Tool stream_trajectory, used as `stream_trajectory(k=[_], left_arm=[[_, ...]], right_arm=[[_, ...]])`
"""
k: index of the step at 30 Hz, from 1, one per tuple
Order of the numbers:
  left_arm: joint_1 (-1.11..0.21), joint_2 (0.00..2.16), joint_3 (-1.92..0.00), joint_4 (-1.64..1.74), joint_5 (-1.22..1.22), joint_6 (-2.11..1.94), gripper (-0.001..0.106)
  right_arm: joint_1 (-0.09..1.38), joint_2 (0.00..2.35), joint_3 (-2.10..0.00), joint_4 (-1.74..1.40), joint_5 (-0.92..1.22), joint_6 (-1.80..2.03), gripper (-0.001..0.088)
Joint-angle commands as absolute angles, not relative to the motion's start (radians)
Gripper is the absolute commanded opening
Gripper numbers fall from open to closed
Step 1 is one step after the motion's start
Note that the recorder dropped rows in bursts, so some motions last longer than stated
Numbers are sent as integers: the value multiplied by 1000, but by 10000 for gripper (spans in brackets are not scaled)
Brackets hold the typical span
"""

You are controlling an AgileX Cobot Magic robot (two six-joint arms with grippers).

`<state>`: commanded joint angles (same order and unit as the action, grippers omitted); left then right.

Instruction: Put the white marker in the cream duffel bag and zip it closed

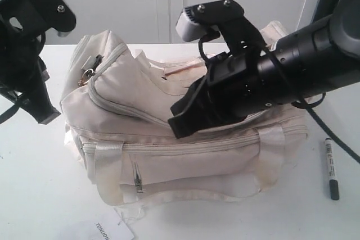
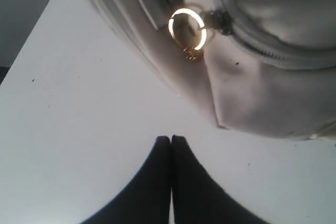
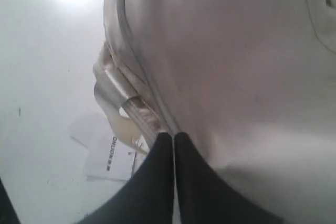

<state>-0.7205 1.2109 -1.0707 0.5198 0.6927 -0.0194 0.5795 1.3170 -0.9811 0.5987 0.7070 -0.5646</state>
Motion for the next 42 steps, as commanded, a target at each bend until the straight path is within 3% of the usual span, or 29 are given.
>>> stream_trajectory(k=[16, 25, 42], left_arm=[[-720, 1244, -1071, 28, 600, 797, 0], [-720, 1306, -1071, -72, 408, 898, 0], [-720, 1331, -1085, -403, 501, 1283, 0]], right_arm=[[528, 1317, -1045, 433, 849, -396, 0], [528, 1317, -1045, 341, 876, -305, 0], [528, 1317, -1045, 268, 884, -246, 0]])
